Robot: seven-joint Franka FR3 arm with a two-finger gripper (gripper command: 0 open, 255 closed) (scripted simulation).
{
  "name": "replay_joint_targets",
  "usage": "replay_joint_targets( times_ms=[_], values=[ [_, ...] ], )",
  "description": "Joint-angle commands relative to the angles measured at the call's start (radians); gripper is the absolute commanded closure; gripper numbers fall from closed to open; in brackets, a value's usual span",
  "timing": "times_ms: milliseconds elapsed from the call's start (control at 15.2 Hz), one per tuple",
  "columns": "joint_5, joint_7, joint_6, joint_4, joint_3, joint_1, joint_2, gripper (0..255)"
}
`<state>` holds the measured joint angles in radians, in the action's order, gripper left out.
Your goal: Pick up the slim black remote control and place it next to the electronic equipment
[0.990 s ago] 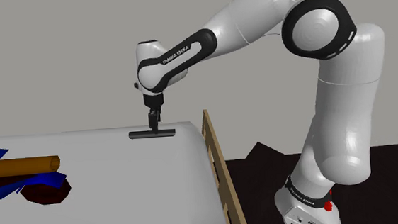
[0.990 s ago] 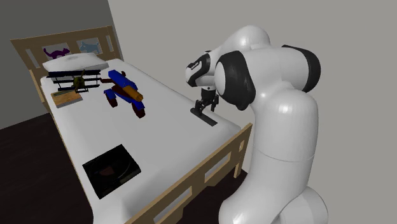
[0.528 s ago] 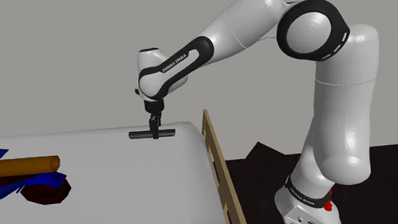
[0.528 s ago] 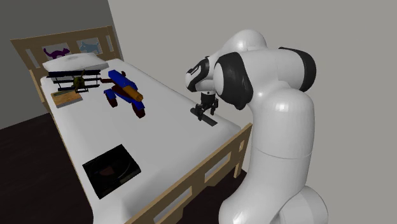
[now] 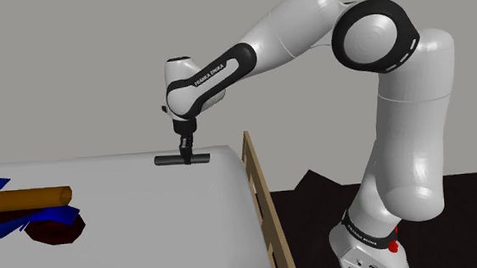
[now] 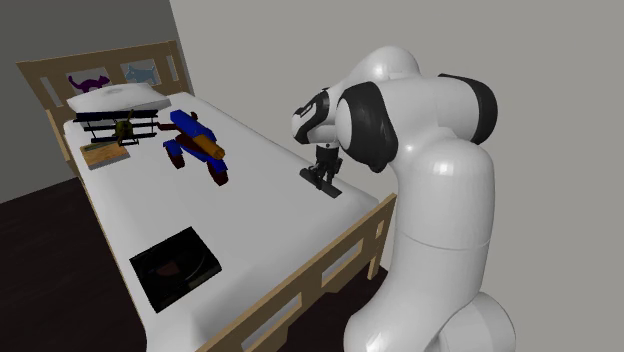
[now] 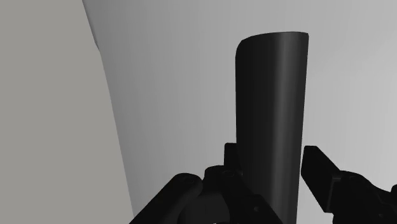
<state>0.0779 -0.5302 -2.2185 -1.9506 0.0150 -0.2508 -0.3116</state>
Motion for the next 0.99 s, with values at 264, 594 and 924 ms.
replay_joint_targets(
  times_ms=[264, 594, 924],
  values=[
    [0.001, -0.001, -0.003, -0.006, 0.001, 0.000, -0.001, 255],
    [-0.001, 0.004, 0.046, 0.016, 0.001, -0.001, 0.027, 255],
    [-0.003, 0.008, 0.105, 0.042, 0.000, -0.001, 0.059, 255]
  ],
)
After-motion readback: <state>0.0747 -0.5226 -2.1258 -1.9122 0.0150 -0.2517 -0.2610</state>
